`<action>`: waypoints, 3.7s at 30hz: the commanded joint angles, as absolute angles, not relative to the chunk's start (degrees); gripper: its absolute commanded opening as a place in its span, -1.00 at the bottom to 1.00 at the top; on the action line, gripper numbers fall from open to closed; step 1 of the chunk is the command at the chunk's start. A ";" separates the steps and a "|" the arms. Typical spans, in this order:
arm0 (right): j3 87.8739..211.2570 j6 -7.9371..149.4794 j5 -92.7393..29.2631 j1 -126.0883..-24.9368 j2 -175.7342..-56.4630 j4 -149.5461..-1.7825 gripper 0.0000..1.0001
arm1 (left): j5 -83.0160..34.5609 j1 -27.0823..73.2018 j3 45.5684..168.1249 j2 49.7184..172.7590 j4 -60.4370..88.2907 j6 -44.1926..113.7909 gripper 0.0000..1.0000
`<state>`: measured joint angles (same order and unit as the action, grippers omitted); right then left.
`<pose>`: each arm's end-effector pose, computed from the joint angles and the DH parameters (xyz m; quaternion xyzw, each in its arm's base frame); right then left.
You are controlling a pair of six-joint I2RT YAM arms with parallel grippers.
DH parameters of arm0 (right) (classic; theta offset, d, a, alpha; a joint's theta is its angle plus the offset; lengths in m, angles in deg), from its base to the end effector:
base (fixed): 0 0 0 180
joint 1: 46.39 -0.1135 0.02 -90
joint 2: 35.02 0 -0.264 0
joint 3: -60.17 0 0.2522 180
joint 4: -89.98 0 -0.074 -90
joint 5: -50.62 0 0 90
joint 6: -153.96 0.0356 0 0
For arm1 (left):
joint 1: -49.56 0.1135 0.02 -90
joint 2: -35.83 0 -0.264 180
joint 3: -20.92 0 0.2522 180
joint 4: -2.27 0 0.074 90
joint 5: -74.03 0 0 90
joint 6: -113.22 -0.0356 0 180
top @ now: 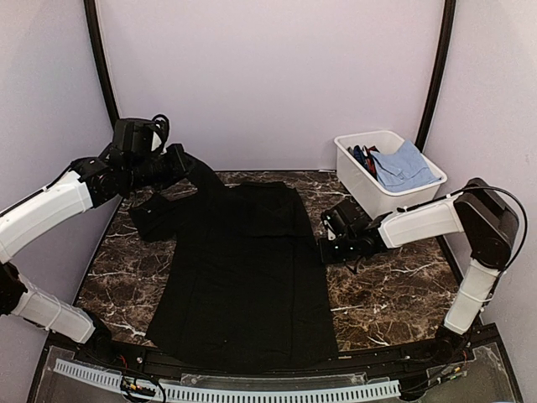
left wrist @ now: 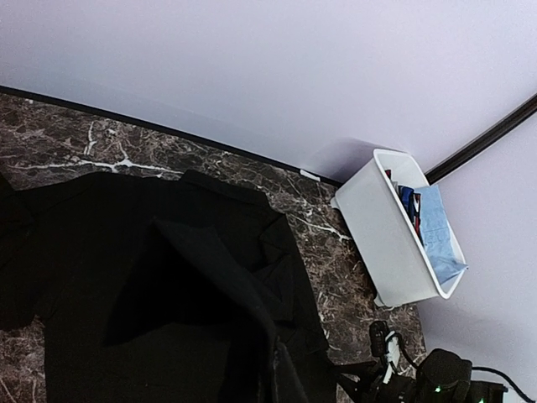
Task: Fold and stack the long sleeve shirts
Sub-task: Move the flattened shirt to the center of the board.
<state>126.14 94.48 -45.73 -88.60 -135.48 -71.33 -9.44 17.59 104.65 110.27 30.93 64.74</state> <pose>0.2555 0.2264 0.1427 -0.0791 0.9442 0.1447 0.2851 0.2577 -0.1561 0.3723 -0.1006 0.8091 -0.3080 0.4903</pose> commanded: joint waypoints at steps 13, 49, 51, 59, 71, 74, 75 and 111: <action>120.99 101.29 -52.52 -88.97 -127.54 -67.19 -1.00 | -21.99 16.70 100.40 110.36 22.33 62.02 -1.00; 114.34 91.21 -49.62 -101.12 -114.95 -89.86 -0.58 | -39.19 2.42 146.91 147.50 -9.44 72.13 -1.00; 117.33 90.06 -50.04 -101.47 -118.70 -89.21 -0.63 | -39.56 2.03 148.45 148.22 -9.93 72.45 -1.00; 139.19 88.13 -60.03 -101.36 -140.16 -75.83 -0.75 | -40.28 1.58 149.85 149.14 -9.82 72.81 -1.00; 153.41 96.41 -69.54 -89.48 -153.85 -61.06 -0.73 | -40.52 1.51 143.98 145.82 -8.31 71.32 -1.00; 153.84 98.10 -70.53 -87.80 -154.52 -58.83 -0.71 | -39.64 1.51 141.24 144.36 -8.21 70.74 -1.00; 153.66 98.66 -70.94 -87.52 -154.59 -58.44 -0.70 | -39.45 1.50 140.70 144.10 -8.02 70.62 -1.00; 129.39 93.07 -56.63 -91.96 -135.85 -83.43 0.53 | -20.90 3.62 125.00 133.69 5.63 62.43 -1.00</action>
